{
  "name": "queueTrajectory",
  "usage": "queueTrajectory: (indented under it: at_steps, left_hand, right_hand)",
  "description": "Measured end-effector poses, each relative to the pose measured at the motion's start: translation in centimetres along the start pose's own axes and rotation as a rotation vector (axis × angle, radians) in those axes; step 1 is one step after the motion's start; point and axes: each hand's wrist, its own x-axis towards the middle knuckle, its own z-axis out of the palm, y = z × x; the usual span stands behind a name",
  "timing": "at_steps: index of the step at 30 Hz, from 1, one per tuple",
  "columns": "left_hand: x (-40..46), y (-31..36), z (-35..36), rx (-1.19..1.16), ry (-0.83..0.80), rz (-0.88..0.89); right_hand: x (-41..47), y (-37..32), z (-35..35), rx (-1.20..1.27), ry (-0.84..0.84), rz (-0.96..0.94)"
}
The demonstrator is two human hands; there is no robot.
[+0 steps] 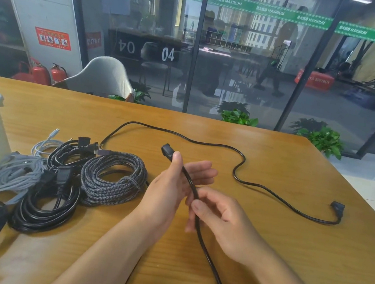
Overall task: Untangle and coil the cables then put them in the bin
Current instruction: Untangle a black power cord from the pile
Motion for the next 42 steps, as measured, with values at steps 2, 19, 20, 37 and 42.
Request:
queueTrajectory:
  at_steps: [2,19,20,37,42]
  left_hand:
    - [0.0,0.4,0.0,-0.103,-0.031,-0.039]
    - [-2.3,3.6,1.0,-0.217,-0.179,0.065]
    - [-2.4,3.8,1.0,-0.219,-0.179,0.068]
    - [-2.8,1.6,2.0,0.154,-0.295,-0.120]
    - [-2.5,0.1,2.5,0.245,-0.240,-0.127]
  right_hand:
    - [0.0,0.1,0.2,0.003,-0.027,0.003]
    - [-0.2,0.7,-1.4,0.008,-0.261,0.244]
    - [-0.2,0.7,-1.9,0.027,-0.261,0.275]
    - [-0.3,0.0,-5.9,-0.553,0.684,0.079]
    - [-0.3,-1.6,-3.5,-0.323,0.608,-0.037]
